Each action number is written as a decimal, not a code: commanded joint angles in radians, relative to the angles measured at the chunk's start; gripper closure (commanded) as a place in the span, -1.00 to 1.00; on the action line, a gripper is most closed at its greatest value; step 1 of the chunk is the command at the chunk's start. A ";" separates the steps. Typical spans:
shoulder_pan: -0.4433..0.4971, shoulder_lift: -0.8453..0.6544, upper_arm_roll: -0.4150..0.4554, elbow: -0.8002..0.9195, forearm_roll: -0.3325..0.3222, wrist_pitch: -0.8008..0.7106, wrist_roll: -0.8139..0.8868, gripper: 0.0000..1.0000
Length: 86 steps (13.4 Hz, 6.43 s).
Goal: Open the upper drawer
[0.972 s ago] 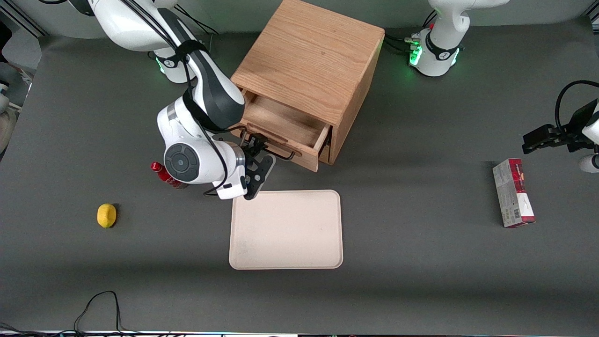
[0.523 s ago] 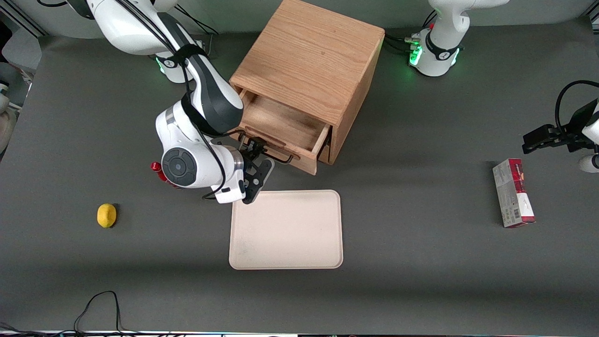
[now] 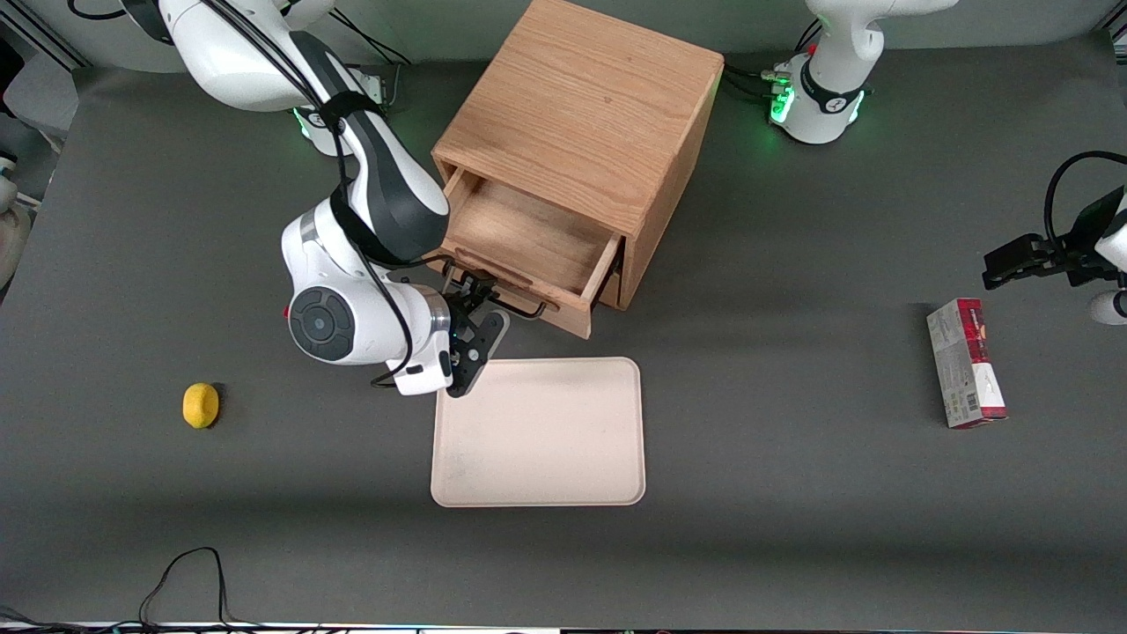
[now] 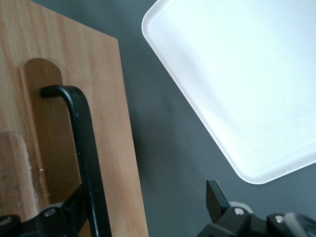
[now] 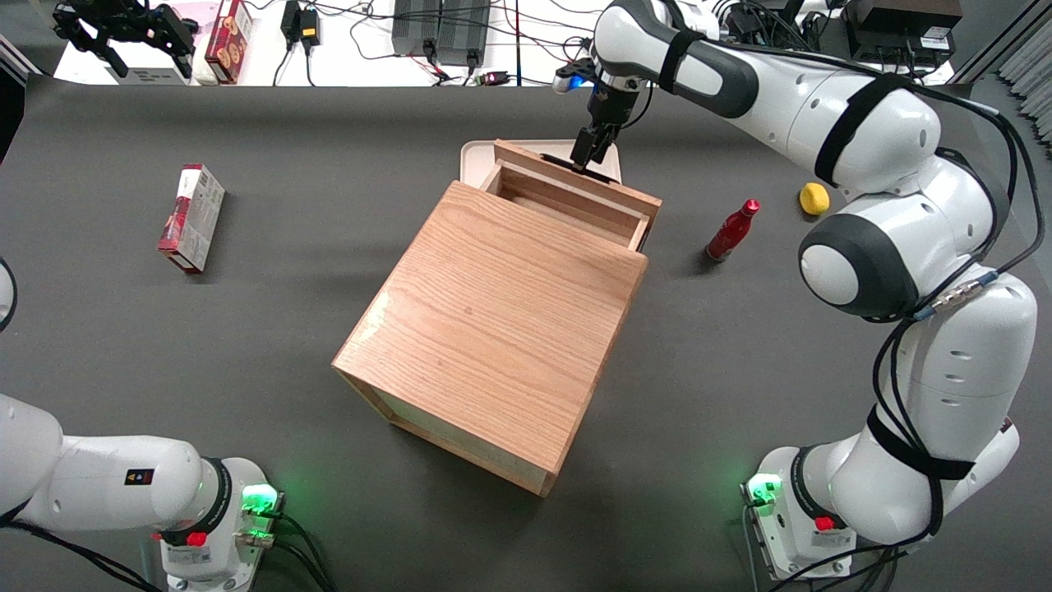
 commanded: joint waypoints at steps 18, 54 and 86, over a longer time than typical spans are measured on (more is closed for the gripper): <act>-0.075 0.083 0.006 0.136 -0.011 -0.005 -0.029 -1.00; -0.167 0.154 0.007 0.240 -0.008 0.119 -0.028 -1.00; -0.259 -0.633 -0.134 -0.469 -0.350 -0.075 0.438 -1.00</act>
